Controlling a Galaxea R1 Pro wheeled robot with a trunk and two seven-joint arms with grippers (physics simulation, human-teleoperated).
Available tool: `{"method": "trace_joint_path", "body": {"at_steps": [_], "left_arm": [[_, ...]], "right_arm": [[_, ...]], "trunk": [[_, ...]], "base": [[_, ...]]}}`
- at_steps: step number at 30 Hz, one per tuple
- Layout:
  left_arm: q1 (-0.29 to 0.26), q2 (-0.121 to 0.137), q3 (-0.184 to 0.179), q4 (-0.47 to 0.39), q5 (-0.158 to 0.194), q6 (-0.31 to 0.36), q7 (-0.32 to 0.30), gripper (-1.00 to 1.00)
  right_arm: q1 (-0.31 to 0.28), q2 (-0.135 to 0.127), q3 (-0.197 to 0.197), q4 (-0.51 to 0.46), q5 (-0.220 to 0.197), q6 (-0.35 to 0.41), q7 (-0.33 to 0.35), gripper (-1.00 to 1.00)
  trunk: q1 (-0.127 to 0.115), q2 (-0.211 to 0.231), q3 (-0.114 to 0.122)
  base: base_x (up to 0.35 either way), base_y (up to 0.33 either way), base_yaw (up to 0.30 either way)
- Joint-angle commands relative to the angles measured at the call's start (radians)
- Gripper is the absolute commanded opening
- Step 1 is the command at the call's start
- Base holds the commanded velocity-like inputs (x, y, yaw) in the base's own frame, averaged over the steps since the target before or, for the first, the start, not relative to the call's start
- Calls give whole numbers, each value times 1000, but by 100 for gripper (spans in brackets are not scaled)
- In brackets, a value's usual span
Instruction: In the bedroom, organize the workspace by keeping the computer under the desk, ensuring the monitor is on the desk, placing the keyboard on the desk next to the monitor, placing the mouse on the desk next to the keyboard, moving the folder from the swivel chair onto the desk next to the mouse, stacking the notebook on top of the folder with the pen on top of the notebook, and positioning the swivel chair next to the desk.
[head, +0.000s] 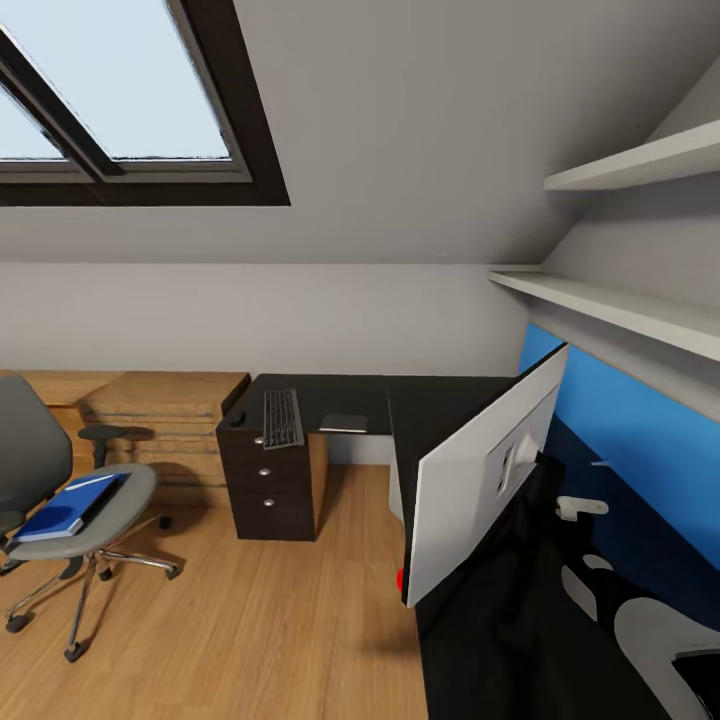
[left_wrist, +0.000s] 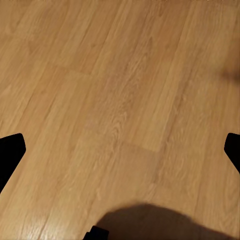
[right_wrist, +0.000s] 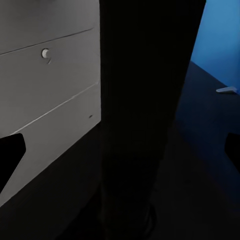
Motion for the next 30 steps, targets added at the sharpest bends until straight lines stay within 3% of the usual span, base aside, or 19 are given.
{"method": "trace_joint_path", "body": {"at_steps": [1, 12, 30], "left_arm": [[-1, 2, -8, 0, 11, -6, 7, 100], [-1, 1, -8, 0, 11, -6, 7, 100], [-1, 1, -8, 1, 11, -6, 9, 100]], "right_arm": [[-1, -1, 8, 1, -8, -3, -2, 100], [-1, -1, 8, -1, -11, -3, -77, 100], [-1, 0, 7, -4, -11, -3, -85, 100]], "trunk": [[0, -1, -1], [0, -1, -1], [0, -1, -1]], "base": [[19, 0, 0], [4, 0, 0], [46, 0, 0]]}}
